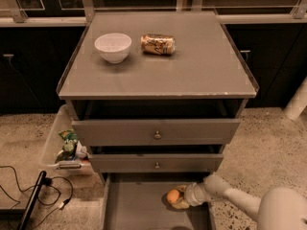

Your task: Place orange into bottom drawer

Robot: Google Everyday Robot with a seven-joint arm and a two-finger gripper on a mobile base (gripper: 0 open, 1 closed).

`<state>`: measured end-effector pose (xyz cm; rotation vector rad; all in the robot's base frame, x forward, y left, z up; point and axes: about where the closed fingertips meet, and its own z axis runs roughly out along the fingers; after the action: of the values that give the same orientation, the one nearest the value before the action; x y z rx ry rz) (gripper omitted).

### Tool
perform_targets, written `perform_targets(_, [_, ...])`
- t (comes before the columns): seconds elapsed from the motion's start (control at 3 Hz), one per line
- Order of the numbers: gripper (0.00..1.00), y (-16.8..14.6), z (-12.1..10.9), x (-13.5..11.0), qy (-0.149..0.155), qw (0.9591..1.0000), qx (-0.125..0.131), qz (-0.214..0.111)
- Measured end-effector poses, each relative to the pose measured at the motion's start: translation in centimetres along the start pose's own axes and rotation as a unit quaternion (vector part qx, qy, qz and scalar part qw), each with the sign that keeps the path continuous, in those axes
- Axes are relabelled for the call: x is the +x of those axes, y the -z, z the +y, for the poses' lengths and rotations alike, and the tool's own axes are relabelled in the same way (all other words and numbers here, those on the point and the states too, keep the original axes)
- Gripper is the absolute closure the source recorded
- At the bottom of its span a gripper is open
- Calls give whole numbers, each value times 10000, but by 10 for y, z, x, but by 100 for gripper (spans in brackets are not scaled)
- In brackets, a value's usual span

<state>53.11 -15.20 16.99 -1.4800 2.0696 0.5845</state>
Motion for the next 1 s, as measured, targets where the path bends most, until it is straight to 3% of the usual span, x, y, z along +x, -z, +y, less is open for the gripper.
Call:
perform_targets(0.67, [100,-41,19,12,118,9992,-311,208])
perform_targets(1.0, [81,-41,19,11,119,9992,-314,208])
